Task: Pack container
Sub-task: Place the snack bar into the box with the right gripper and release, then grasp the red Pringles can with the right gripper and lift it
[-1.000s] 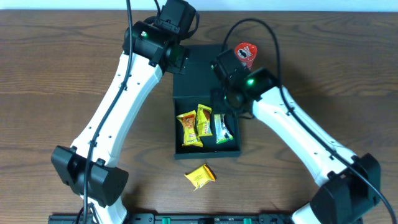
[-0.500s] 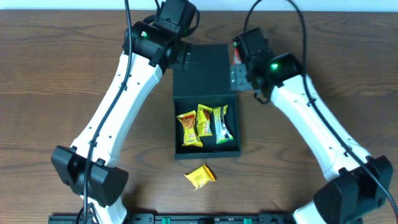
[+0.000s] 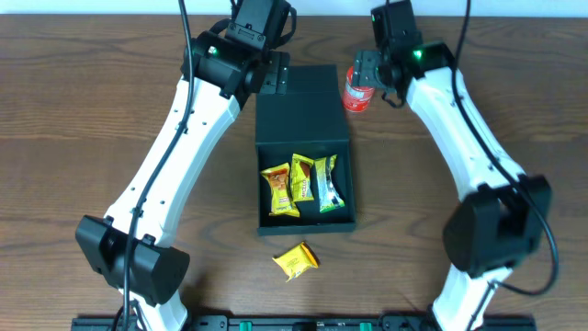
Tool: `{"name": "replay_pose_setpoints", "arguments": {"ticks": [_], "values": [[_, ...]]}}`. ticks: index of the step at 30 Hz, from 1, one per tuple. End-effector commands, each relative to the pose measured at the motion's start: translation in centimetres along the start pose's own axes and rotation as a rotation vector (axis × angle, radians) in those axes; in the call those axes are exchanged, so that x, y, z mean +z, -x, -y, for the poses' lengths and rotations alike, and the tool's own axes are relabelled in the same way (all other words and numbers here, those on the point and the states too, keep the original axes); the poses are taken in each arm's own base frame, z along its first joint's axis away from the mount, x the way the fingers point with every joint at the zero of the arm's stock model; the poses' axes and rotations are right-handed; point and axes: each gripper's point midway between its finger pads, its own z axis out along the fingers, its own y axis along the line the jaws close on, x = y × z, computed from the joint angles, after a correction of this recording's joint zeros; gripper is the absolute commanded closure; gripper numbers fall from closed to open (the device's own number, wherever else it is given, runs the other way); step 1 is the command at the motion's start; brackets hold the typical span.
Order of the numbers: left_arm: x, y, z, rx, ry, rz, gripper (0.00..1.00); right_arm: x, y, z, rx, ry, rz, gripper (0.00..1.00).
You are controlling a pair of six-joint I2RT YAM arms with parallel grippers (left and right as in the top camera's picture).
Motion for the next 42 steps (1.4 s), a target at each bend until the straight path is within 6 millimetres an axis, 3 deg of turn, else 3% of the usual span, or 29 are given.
{"name": "replay_pose_setpoints", "arguments": {"ticks": [1,6,9,20,36,40,42], "values": [[-0.6,0.6,-0.3,-0.021,-0.006,0.021,0.05,1.0,1.2,-1.0,0.044,0.041,-0.011,0.17],[-0.6,0.6,-0.3,-0.021,-0.005,0.021,0.05,3.4,0.7,-0.8,0.138,0.031,-0.046,0.14],[-0.6,0.6,-0.3,-0.020,-0.005,0.021,0.05,4.2,0.5,-0.8,0.139,0.031,-0.055,0.01],[-0.6,0.5,-0.4,-0.018,-0.004,0.015,0.05,4.5,0.7,-1.3,0.183,0.053,-0.047,0.01],[-0.6,0.5,-0.4,-0.018,-0.002,0.015,0.05,8.9,-2.5,-1.8,0.213,0.031,-0.152,0.01],[-0.6,0.5,-0.5,-0.018,0.005,0.017,0.05,9.3,-2.4,-1.9,0.222,0.035,-0.143,0.01],[-0.6,0.5,-0.5,-0.018,0.005,0.017,0.05,9.3,-1.8,-2.2,0.225,0.046,-0.120,0.06]]}}
